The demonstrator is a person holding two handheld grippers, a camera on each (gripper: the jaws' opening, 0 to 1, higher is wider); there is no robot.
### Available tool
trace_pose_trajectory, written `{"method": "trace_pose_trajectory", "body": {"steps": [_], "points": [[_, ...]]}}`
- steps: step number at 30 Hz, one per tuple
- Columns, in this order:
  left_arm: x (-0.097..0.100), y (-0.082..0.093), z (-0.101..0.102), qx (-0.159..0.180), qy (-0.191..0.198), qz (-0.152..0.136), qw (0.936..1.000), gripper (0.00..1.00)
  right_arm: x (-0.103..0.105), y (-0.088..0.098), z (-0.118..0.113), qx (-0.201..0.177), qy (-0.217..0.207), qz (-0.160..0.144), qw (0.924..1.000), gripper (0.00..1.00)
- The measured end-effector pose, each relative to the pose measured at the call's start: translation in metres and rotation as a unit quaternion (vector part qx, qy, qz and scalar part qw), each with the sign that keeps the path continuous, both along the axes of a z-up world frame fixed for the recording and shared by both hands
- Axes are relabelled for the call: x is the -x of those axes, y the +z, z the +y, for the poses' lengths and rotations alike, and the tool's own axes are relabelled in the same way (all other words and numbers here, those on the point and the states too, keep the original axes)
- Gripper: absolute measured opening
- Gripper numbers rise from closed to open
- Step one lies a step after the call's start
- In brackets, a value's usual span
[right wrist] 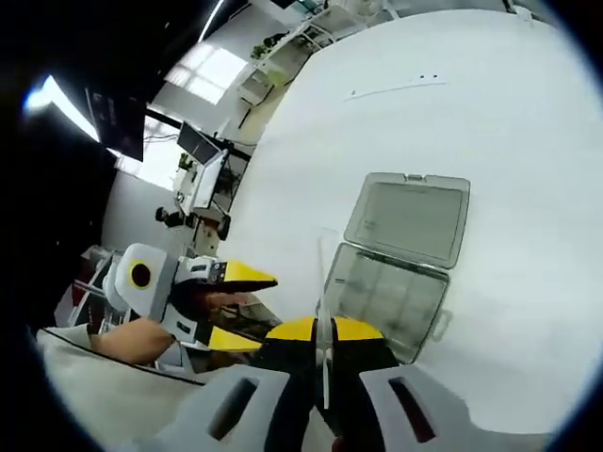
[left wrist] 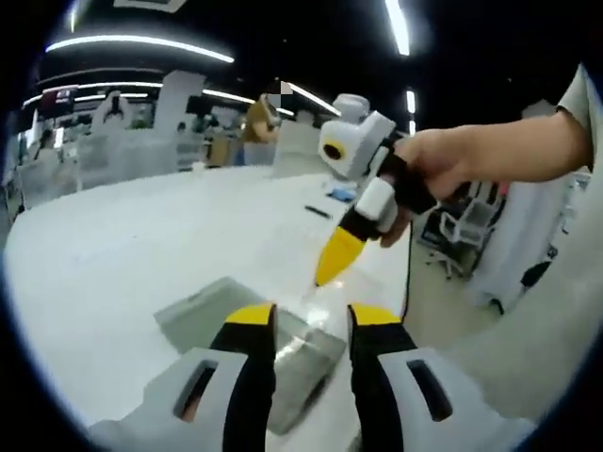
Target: Insert the divider into the dual guide fixture by aligning both edges with the guide slots and pushing it downward to the bottom, including one-sided entry, uneven engagement, binding, and posture correction.
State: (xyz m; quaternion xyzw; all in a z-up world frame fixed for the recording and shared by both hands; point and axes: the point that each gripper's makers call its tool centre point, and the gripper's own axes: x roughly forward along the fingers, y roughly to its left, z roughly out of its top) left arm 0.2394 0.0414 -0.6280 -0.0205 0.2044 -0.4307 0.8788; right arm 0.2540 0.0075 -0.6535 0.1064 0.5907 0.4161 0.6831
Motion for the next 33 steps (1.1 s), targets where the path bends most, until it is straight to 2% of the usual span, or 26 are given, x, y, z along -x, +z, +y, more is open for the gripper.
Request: {"method": "trace_pose_trajectory", "body": {"steps": [2,3,6,7,9,15,18,19,21,23,25,33], "points": [[0.001,-0.001,0.001,-0.004,-0.002,0.0,1.0,0.27,-0.005,-0.005,-0.003,0.021,-0.014,-0.01,0.9996,0.0],[0.001,-0.002,0.001,-0.012,-0.003,-0.004,0.9999,0.28,-0.005,-0.008,-0.005,0.032,-0.023,-0.004,0.9992,0.0],[0.003,-0.004,0.001,-0.026,-0.009,-0.01,0.9996,0.29,-0.009,-0.012,-0.007,0.047,-0.029,-0.015,0.9984,0.0],[0.003,-0.005,0.002,-0.03,-0.01,-0.012,0.9994,0.3,-0.008,-0.013,-0.008,0.056,-0.045,-0.001,0.9974,0.0],[0.002,-0.006,0.003,-0.036,-0.01,-0.014,0.9992,0.31,-0.009,-0.015,-0.007,0.062,-0.041,-0.009,0.9972,0.0],[0.003,-0.012,0.006,-0.055,-0.014,-0.011,0.9983,0.33,-0.011,-0.025,-0.016,0.126,-0.057,-0.012,0.9903,0.0],[0.004,-0.015,0.006,-0.062,-0.016,-0.011,0.9979,0.33,-0.013,-0.028,-0.018,0.139,-0.066,-0.008,0.988,0.0],[0.004,-0.015,0.006,-0.064,-0.016,-0.011,0.9978,0.33,-0.016,-0.028,-0.019,0.145,-0.079,-0.019,0.9861,0.0],[0.005,-0.017,0.006,-0.069,-0.018,-0.013,0.9973,0.33,-0.018,-0.03,-0.02,0.153,-0.078,-0.02,0.9849,0.0],[0.005,-0.018,0.006,-0.072,-0.02,-0.012,0.9972,0.33,-0.018,-0.032,-0.021,0.161,-0.091,-0.011,0.9828,0.0],[0.006,-0.02,0.008,-0.079,-0.021,-0.012,0.9966,0.33,-0.021,-0.034,-0.022,0.167,-0.09,-0.02,0.9816,0.0],[0.005,-0.025,0.015,-0.093,-0.017,-0.015,0.9954,0.32,-0.017,-0.041,-0.021,0.192,-0.106,-0.007,0.9756,0.0]]}}
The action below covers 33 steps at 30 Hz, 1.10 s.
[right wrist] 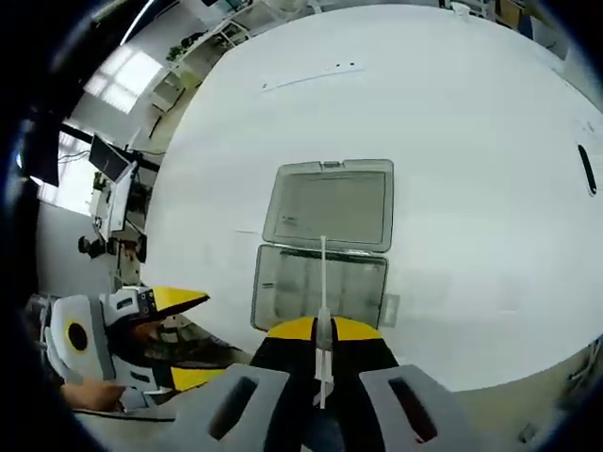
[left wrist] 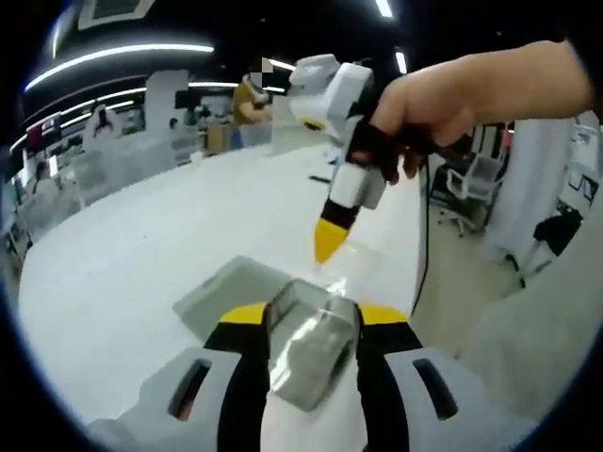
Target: Insert the divider into the dual guide fixture by aligning both edges with the guide slots and pushing it downward to the bottom, including one-sided entry, uneven engagement, binding, and posture correction.
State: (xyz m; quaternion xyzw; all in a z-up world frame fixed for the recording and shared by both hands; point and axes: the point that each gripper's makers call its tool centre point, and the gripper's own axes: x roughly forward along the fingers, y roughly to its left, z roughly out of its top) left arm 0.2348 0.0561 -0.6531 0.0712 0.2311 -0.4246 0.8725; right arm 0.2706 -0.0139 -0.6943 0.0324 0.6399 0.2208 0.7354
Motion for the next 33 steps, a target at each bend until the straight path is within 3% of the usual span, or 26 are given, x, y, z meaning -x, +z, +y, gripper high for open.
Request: {"method": "trace_pose_trajectory", "body": {"steps": [3,7,11,18,33], "points": [[0.001,-0.002,0.002,-0.004,-0.001,0.003,1.0,0.33,0.005,-0.004,-0.001,0.023,-0.007,0.02,0.9995,0.0],[0.002,-0.002,0.004,-0.005,-0.002,0.002,1.0,0.37,0.003,-0.004,0.006,0.024,-0.016,0.024,0.9993,0.0],[0.003,-0.005,0.008,-0.01,-0.001,0.003,0.9999,0.46,0.011,-0.007,0.006,0.055,-0.015,0.039,0.9976,0.0],[0.006,-0.004,0.011,-0.007,-0.002,0.004,1.0,0.52,0.017,-0.012,0.007,0.079,-0.025,0.054,0.9951,0.0],[0.01,-0.015,0.013,0.001,0.015,0.002,0.9999,0.67,0.015,-0.024,0.014,0.088,-0.022,0.073,0.9932,0.0]]}}
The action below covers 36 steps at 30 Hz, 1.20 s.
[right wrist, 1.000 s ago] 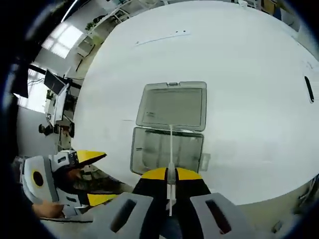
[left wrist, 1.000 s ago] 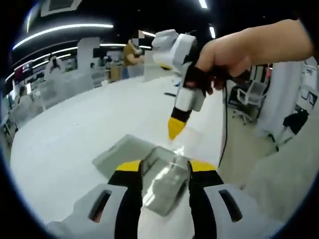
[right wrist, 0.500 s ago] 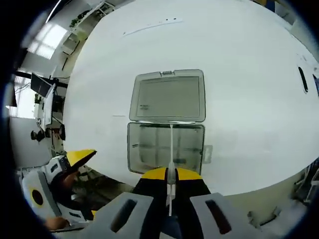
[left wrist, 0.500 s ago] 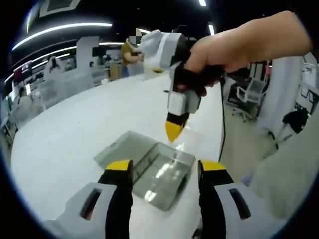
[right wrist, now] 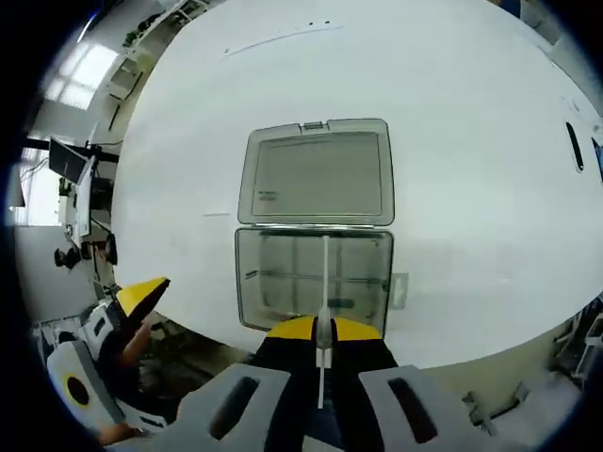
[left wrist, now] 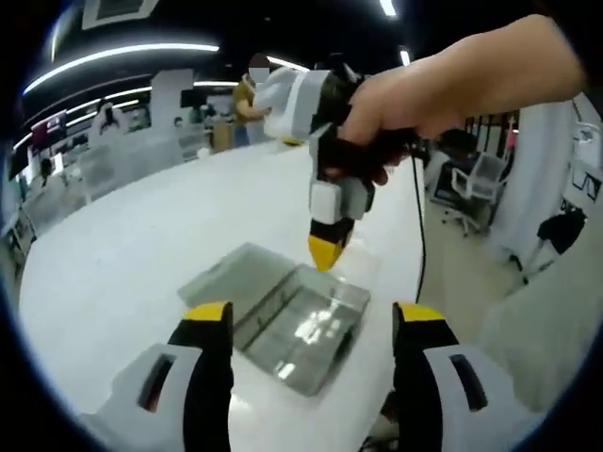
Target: Insert the divider into the dual guide fixture by aligning both edges with the guide slots and pushing it downward to the bottom, including one-sided entry, uneven engagement, binding, and posture correction.
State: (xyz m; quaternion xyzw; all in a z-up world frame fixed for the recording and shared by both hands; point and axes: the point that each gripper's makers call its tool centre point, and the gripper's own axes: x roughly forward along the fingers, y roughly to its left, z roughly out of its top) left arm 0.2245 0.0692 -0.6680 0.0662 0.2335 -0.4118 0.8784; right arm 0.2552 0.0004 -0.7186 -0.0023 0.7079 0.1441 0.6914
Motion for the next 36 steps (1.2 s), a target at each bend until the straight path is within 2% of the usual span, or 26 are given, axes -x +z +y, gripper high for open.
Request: {"method": "trace_pose_trajectory", "body": {"steps": [3,7,36], "points": [[0.002,-0.003,-0.002,-0.005,-0.001,0.001,1.0,0.69,-0.002,-0.003,0.0,-0.003,-0.005,0.003,1.0,0.0],[0.002,-0.003,0.001,-0.004,0.011,-0.002,0.9999,0.77,0.001,-0.004,-0.002,-0.002,-0.01,0.011,0.9999,0.0],[0.012,-0.013,0.0,-0.008,0.021,0.009,0.9997,0.82,0.005,-0.02,0.002,-0.006,-0.016,0.024,0.9996,0.0]]}}
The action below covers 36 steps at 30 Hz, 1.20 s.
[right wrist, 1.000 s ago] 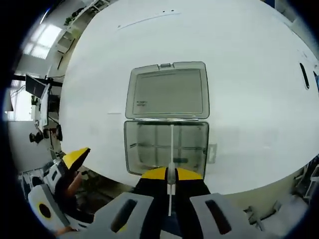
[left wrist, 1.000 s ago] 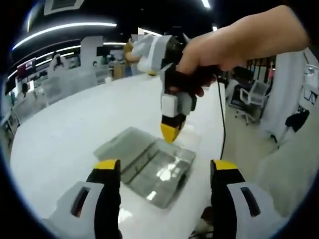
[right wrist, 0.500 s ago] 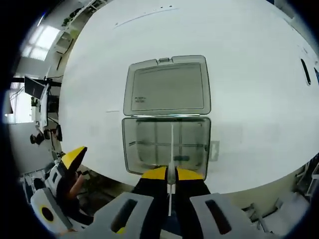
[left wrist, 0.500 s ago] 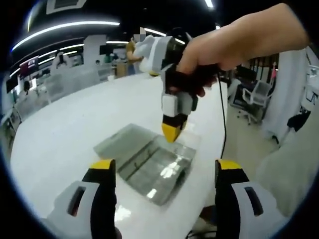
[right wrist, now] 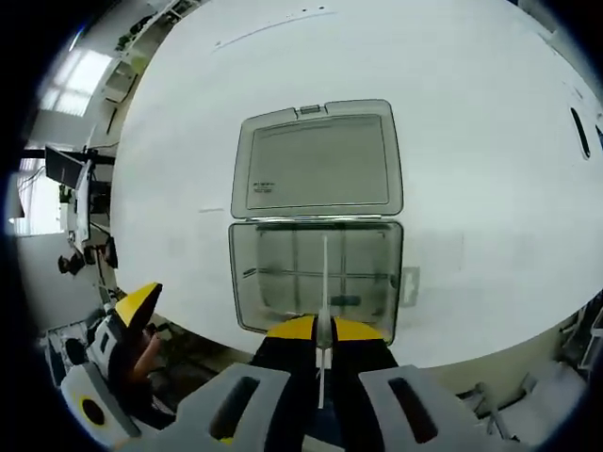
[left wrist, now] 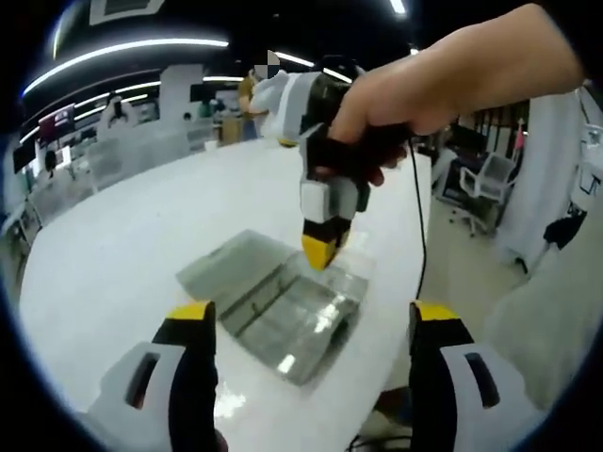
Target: Insert the divider into the dual guide fixture by aligning both edges with the guide slots and pushing it downward to the bottom, including one-sided entry, uneven engagement, binding, and posture correction.
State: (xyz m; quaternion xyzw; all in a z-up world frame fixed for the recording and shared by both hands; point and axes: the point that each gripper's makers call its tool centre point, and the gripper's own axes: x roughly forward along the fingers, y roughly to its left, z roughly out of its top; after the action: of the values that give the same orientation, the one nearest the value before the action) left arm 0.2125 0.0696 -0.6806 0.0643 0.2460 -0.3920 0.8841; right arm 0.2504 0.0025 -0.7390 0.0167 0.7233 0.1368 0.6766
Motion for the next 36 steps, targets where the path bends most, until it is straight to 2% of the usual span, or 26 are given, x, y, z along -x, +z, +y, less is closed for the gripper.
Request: {"method": "trace_pose_trajectory", "body": {"steps": [36], "points": [[-0.006,-0.009,0.002,0.004,0.001,0.015,0.9999,0.82,-0.002,-0.014,0.001,0.007,-0.003,0.014,0.9999,0.0]]}}
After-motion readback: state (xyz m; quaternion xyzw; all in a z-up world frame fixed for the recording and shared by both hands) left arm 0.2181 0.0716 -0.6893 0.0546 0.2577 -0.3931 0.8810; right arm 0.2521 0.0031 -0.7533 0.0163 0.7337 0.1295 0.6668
